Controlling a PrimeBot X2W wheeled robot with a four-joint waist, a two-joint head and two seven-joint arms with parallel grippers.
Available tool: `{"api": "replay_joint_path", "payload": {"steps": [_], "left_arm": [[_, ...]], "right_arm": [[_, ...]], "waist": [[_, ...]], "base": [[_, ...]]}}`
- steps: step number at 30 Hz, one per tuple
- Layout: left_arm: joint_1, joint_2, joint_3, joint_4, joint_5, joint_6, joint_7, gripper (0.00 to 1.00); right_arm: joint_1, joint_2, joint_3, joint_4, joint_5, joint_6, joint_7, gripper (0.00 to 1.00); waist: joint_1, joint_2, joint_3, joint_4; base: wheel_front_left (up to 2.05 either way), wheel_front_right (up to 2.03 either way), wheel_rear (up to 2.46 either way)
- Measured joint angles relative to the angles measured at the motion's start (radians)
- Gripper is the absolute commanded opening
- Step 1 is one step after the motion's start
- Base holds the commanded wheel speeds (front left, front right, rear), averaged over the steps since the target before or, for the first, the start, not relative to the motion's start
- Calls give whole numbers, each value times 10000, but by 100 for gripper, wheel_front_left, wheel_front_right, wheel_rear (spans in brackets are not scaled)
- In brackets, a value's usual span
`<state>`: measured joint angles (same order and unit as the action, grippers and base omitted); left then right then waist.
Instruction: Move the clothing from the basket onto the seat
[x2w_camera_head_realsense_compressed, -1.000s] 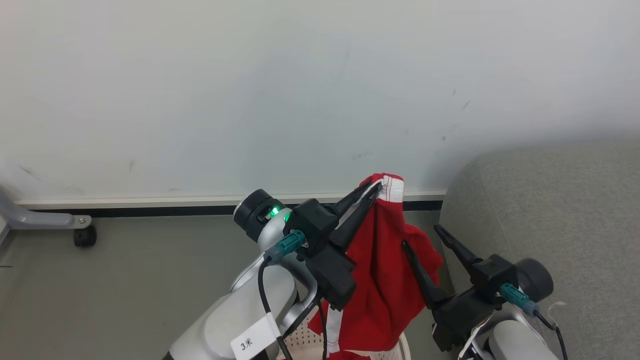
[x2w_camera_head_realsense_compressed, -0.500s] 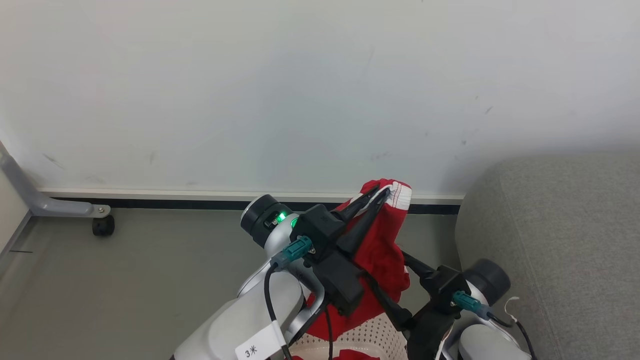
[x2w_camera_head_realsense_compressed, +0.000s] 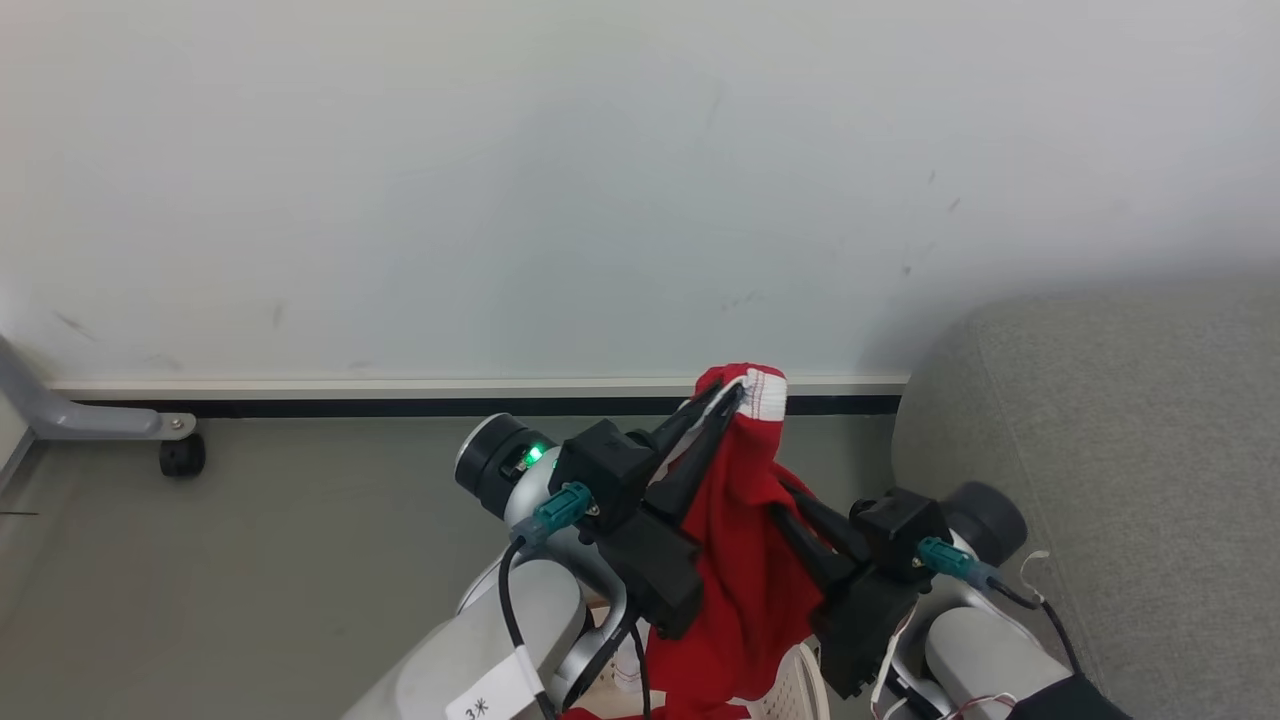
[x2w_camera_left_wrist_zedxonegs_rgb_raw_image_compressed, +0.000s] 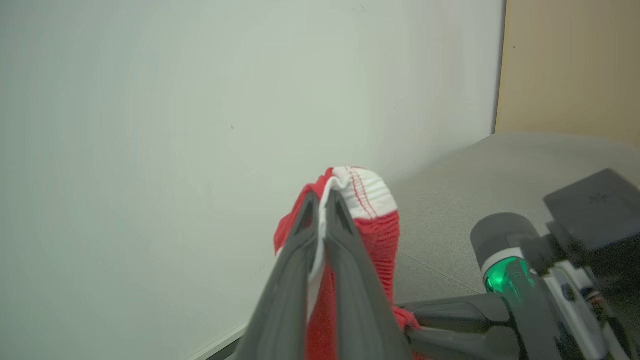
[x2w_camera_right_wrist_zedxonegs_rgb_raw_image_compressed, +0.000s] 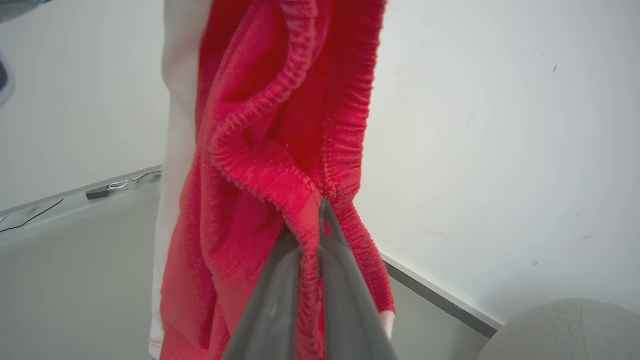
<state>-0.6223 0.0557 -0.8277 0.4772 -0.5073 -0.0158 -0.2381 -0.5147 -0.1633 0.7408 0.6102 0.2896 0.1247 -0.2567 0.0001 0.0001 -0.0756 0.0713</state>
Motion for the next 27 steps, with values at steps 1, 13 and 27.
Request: {"api": "replay_joint_path", "payload": {"steps": [1,13,27], "left_arm": [[33,23,65,0,-23,63,0,27],[879,299,374,-4,-431,253,-13,100],[1671,282,255,-255,-506,247,-61,100]], "right_arm": [[-38,-71,-8,-6,75,0,0,0],[-661,-1275,-499,-692,230,0,2,0],[-507,-2901,-1187,-2456,100,-261,2,0]], "waist": [[-1,0,6,-45],[0,0,52,-799],[0,0,82,-2028]], "base": [[0,0,0],[0,0,0],[0,0,0]]}}
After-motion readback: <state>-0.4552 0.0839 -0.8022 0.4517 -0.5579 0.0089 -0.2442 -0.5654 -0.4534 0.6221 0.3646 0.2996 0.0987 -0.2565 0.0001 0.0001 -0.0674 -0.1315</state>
